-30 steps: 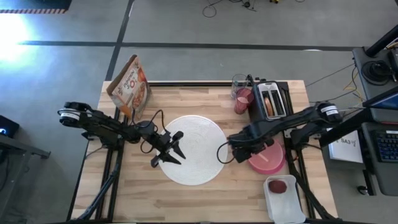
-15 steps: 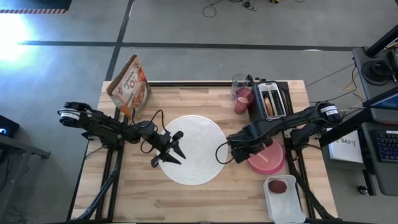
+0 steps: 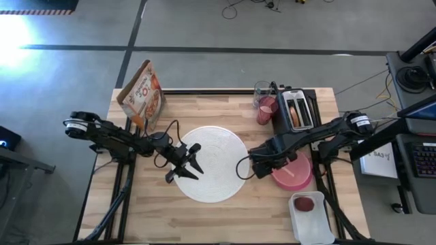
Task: Arrange a breakfast setting
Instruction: Put the orange bowl on the white placemat
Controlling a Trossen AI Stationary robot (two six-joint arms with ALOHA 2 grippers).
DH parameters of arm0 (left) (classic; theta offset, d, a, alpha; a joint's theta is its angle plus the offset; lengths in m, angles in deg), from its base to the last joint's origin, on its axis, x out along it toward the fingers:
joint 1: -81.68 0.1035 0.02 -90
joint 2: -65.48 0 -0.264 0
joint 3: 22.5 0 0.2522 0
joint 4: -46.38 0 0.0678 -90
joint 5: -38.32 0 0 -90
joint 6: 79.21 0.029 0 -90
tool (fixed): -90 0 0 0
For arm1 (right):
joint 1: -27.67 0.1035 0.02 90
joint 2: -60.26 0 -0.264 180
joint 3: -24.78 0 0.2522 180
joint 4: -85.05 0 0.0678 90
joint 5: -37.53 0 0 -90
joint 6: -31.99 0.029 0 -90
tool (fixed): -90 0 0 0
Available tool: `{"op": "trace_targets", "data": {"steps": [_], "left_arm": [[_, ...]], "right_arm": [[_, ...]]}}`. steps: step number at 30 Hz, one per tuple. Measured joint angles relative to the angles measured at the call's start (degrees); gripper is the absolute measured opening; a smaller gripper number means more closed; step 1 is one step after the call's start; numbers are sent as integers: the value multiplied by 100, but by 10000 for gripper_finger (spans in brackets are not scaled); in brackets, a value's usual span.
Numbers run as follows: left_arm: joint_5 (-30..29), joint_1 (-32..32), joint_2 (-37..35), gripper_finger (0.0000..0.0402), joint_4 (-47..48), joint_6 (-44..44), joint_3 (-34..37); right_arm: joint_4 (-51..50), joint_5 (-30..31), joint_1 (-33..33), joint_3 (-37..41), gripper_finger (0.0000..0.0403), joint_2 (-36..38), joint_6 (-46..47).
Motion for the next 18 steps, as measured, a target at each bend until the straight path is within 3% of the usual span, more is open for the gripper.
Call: {"op": "trace_targets", "data": {"steps": [18], "left_arm": [[-4,0,0,123,25,-53,0]], "right_arm": [[122,98,0,347,162,0,103]]}}
